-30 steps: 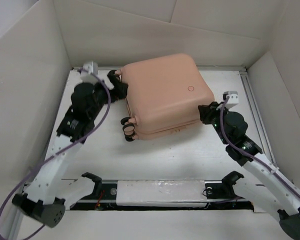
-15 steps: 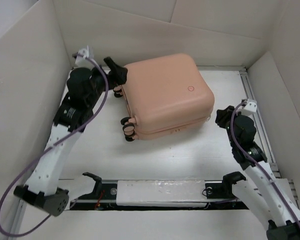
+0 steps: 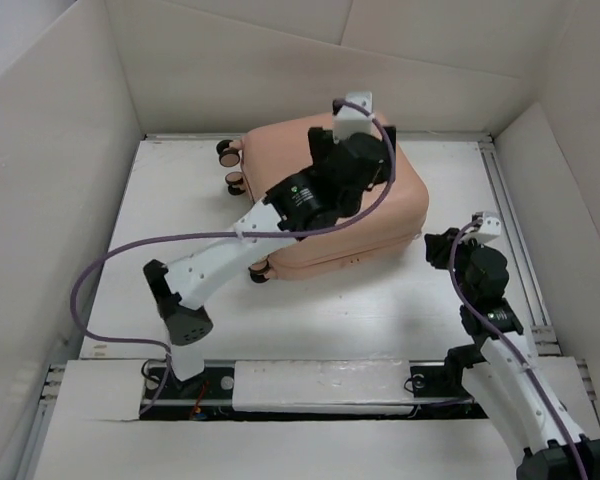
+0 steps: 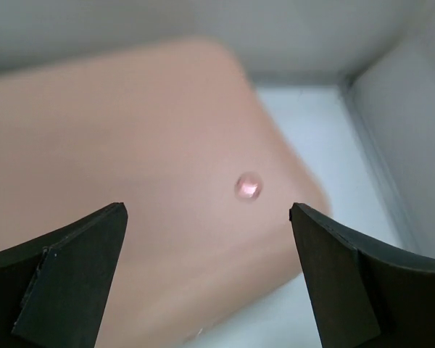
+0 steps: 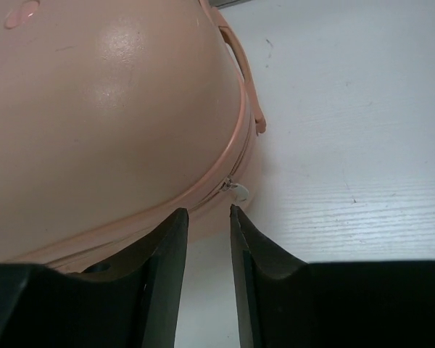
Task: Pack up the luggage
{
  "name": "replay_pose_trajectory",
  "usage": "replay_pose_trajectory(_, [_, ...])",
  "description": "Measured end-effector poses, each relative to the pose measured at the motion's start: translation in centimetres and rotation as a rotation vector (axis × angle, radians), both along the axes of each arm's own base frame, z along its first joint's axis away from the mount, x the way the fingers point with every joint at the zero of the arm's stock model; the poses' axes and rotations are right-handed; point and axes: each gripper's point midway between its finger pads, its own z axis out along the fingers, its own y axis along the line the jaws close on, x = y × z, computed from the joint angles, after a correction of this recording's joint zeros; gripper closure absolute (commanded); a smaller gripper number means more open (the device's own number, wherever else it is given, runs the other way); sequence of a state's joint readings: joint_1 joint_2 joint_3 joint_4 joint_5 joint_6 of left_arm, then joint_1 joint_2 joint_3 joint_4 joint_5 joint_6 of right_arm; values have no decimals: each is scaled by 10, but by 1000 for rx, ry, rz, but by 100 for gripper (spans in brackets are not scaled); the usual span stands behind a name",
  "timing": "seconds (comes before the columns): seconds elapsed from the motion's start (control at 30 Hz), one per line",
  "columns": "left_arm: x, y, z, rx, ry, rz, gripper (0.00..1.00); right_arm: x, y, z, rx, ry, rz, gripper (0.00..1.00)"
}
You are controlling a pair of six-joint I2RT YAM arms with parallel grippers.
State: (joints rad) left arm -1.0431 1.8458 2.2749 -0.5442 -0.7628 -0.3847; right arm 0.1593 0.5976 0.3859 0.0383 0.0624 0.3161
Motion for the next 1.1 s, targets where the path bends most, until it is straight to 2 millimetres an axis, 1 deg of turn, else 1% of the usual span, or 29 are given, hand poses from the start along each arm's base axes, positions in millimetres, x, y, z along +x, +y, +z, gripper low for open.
replay_pose_trajectory(0.03, [-8, -3, -21, 35, 26, -19, 8, -1, 0, 0, -3, -9, 7, 65])
replay_pose_trajectory(0.07, [-15, 1, -46, 63, 54, -40, 10, 1, -1, -2, -3, -13, 14, 65])
replay_pose_trajectory(0.1, [-24, 19, -77, 90, 97, -57, 10, 3, -1, -5, -5, -11, 21, 65])
replay_pose_trajectory(0.13, [-34, 46, -102, 101, 141, -59, 10, 6, -1, -11, -6, -3, 32, 63])
replay_pose_trajectory(0.17, [-42, 78, -123, 96, 173, -38, 11, 10, -1, -20, -7, 17, 45, 60])
replay_pose_trajectory(0.2, [-49, 111, -136, 73, 190, 1, 11, 13, 0, -28, -7, 34, 56, 58])
replay_pose_trajectory(0.23, [-57, 140, -142, 40, 193, 43, 11, 16, 0, -38, -6, 58, 69, 55])
replay_pose_trajectory(0.27, [-64, 161, -138, -21, 176, 74, 11, 18, 0, -49, -3, 85, 85, 55])
replay_pose_trajectory(0.3, [-74, 172, -133, -88, 153, 80, 11, 18, -1, -59, 0, 110, 96, 53])
replay_pose_trajectory(0.33, [-84, 179, -127, -155, 130, 68, 11, 18, -2, -66, 6, 129, 106, 53])
replay_pose_trajectory(0.4, [-102, 188, -123, -258, 100, 38, 11, 20, -5, -71, 19, 137, 126, 49])
replay_pose_trajectory(0.43, [-109, 195, -124, -302, 90, 35, 9, 22, -6, -70, 26, 132, 134, 47])
replay_pose_trajectory(0.47, [-113, 199, -129, -328, 88, 35, 8, 24, -8, -70, 33, 125, 145, 43])
replay_pose_trajectory(0.5, [-115, 203, -137, -343, 95, 40, 8, 26, -9, -69, 39, 117, 156, 42])
replay_pose_trajectory(0.53, [-115, 202, -147, -353, 106, 44, 6, 28, -10, -68, 45, 107, 170, 42])
replay_pose_trajectory(0.57, [-116, 199, -161, -348, 130, 43, 5, 30, -10, -67, 48, 98, 182, 42])
replay_pose_trajectory(0.63, [-116, 193, -195, -310, 195, 43, 1, 33, -8, -68, 61, 94, 219, 42])
replay_pose_trajectory(0.73, [-117, 187, -238, -251, 285, 55, 1, 38, 0, -72, 82, 99, 283, 42])
replay_pose_trajectory(0.77, [-118, 186, -246, -241, 304, 59, 1, 40, 4, -72, 88, 101, 313, 44])
replay_pose_trajectory(0.83, [-118, 186, -249, -245, 312, 64, 1, 42, 5, -72, 94, 96, 336, 44])
replay_pose_trajectory(0.93, [-114, 184, -242, -280, 290, 69, 1, 46, 5, -72, 96, 84, 353, 45])
replay_pose_trajectory(1.0, [-111, 181, -242, -279, 286, 75, 1, 47, 6, -71, 96, 75, 363, 46])
replay_pose_trajectory(1.07, [-108, 178, -246, -264, 295, 81, 1, 50, 6, -71, 97, 69, 372, 48])
replay_pose_trajectory(1.1, [-106, 176, -250, -252, 301, 85, 1, 51, 6, -71, 99, 65, 376, 51])
